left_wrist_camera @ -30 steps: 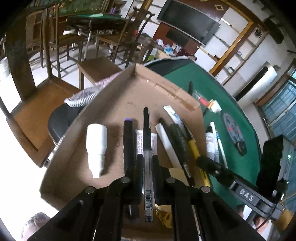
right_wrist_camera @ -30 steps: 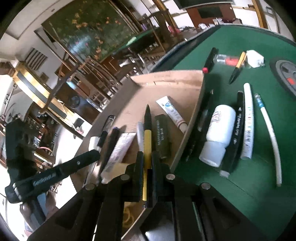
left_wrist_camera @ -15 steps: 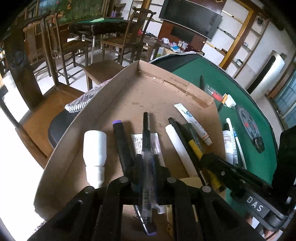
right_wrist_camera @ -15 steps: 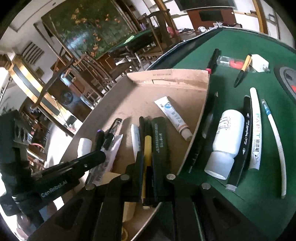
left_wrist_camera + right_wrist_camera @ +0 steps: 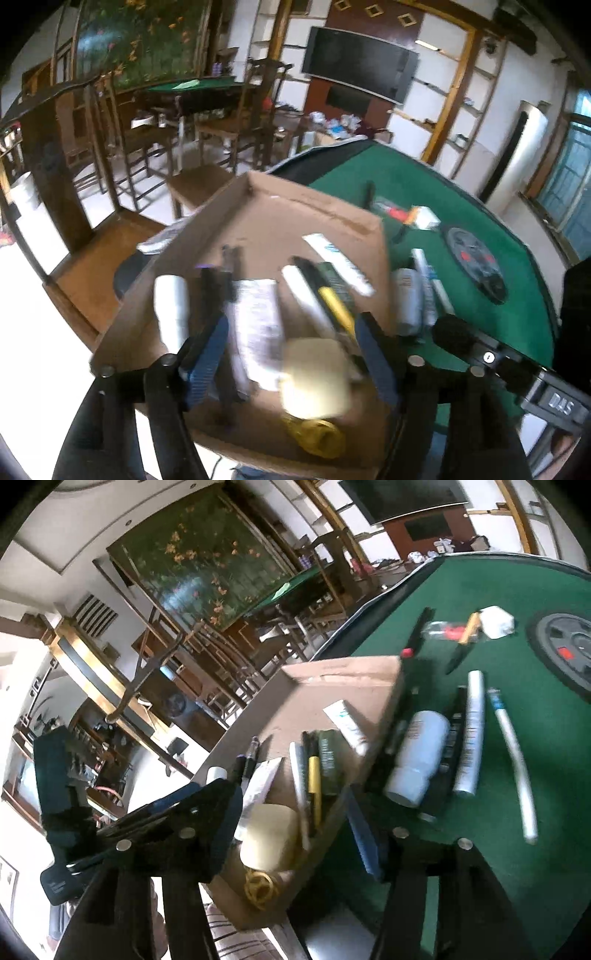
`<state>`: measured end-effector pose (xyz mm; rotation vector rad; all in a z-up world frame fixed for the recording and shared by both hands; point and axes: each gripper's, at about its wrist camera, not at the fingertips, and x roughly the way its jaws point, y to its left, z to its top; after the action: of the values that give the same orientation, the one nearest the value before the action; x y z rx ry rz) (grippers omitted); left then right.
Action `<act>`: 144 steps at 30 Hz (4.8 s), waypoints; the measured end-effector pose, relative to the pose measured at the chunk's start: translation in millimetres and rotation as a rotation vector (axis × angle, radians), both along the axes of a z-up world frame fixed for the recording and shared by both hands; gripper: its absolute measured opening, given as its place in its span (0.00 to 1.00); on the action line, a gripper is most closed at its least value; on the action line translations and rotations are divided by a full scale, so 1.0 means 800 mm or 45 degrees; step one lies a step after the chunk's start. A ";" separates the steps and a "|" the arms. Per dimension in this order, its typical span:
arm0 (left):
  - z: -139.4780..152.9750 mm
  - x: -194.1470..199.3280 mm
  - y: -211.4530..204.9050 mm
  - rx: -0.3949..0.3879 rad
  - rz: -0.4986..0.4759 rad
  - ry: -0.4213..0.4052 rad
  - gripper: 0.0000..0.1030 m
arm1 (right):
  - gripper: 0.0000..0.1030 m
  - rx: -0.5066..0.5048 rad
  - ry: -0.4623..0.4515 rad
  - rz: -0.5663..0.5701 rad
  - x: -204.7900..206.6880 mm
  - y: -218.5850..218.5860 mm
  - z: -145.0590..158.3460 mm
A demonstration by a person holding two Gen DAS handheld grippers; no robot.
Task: Organize rigid objects
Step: 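Withdraw both tools from the tray, then grasp the thin white pen with blue cap with the right tool, then grasp the white PAINT marker with the left tool while the right tool holds the pen, then carry the PAINT marker and white pen into the tray and open both tools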
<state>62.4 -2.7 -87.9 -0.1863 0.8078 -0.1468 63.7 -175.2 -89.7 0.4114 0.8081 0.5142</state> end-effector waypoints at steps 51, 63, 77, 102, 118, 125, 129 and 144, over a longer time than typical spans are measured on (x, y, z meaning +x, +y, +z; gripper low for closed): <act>-0.011 0.048 -0.178 0.045 -0.408 0.168 0.78 | 0.07 -0.415 0.278 -0.399 0.054 -0.154 -0.070; -0.035 0.113 -0.195 -0.007 -0.367 0.303 0.61 | 0.07 -0.331 0.295 -0.440 0.046 -0.162 -0.071; -0.047 0.134 -0.227 0.036 -0.399 0.343 0.40 | 0.07 -0.280 0.317 -0.498 0.045 -0.176 -0.073; -0.077 0.124 -0.245 0.153 -0.410 0.353 0.14 | 0.07 -0.277 0.314 -0.501 0.045 -0.177 -0.074; -0.077 0.110 -0.244 0.200 -0.436 0.302 0.14 | 0.07 -0.330 0.287 -0.505 0.046 -0.172 -0.073; -0.077 0.108 -0.244 0.203 -0.436 0.298 0.14 | 0.07 -0.333 0.287 -0.505 0.046 -0.172 -0.072; -0.077 0.108 -0.244 0.201 -0.436 0.298 0.14 | 0.07 -0.334 0.286 -0.505 0.045 -0.171 -0.072; -0.054 0.078 -0.182 -0.202 -0.410 0.365 0.13 | 0.07 -0.127 0.244 -0.462 0.042 -0.180 -0.064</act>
<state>124.9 -148.4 -131.3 -0.2287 1.1099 -0.4971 97.0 -319.1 -141.2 0.5071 0.9146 0.0968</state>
